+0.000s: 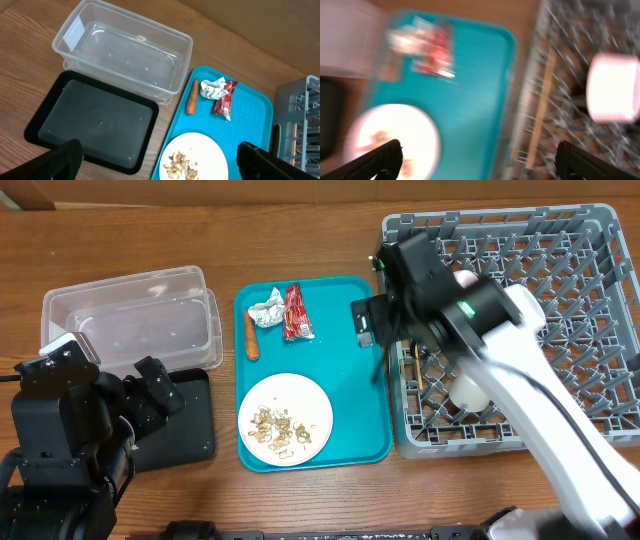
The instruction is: Sort waste into correct bins and load items into the dishwasher
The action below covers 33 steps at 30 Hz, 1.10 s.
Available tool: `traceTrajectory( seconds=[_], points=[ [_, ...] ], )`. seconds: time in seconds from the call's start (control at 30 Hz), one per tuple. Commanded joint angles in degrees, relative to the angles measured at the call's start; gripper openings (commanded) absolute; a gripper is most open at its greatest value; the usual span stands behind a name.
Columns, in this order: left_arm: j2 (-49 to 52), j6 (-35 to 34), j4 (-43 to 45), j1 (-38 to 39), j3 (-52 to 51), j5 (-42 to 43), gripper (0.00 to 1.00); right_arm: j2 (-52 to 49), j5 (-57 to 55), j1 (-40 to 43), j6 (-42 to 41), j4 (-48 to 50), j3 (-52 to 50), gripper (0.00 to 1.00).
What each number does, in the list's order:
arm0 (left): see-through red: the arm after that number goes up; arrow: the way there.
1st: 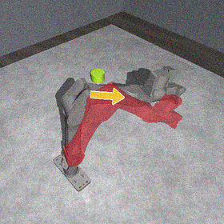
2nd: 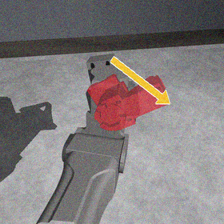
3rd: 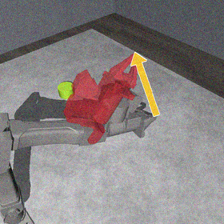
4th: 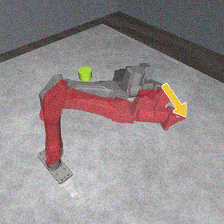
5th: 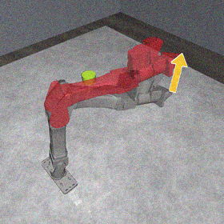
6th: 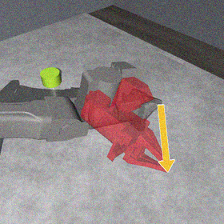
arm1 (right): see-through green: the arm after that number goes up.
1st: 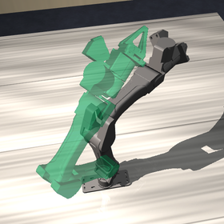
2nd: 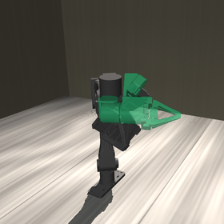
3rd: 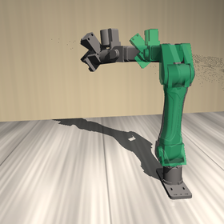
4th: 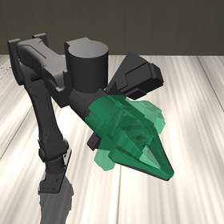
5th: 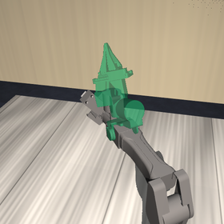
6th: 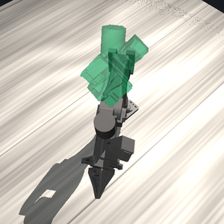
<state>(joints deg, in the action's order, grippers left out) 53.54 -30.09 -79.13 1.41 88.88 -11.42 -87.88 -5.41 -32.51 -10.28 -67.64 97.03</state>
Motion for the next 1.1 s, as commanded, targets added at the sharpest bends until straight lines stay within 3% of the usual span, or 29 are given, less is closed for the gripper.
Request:
traceTrajectory(
  seconds=[0.0, 0.17, 0.4, 0.7, 0.9, 1.07],
  points=[
    [0.1, -0.8, 0.0, 0.1, 0.4, -0.8, 1.00, 6.6, 4.5, -2.9, -0.4, 0.4, 2.1, 1.00],
    [0.1, -0.8, 0.0, 0.1, 0.4, -0.8, 1.00, 12.0, 3.3, -4.0, -0.4, -4.7, 2.1, 1.00],
    [0.1, -0.8, 0.0, 0.1, 0.4, -0.8, 1.00, 22.0, -1.8, 0.5, -3.5, -9.1, 2.1, 1.00],
    [0.1, -0.8, 0.0, 0.1, 0.4, -0.8, 1.00, 38.2, -12.9, 6.9, -0.8, -6.8, -0.9, 1.00],
    [0.1, -0.8, 0.0, 0.1, 0.4, -0.8, 1.00, 48.5, -12.8, 16.2, 5.9, 0.0, -10.6, 1.00],
    [0.1, -0.8, 0.0, 0.1, 0.4, -0.8, 1.00, 57.3, -12.5, 22.4, 5.8, 9.0, -25.8, 1.00]
  ],
)
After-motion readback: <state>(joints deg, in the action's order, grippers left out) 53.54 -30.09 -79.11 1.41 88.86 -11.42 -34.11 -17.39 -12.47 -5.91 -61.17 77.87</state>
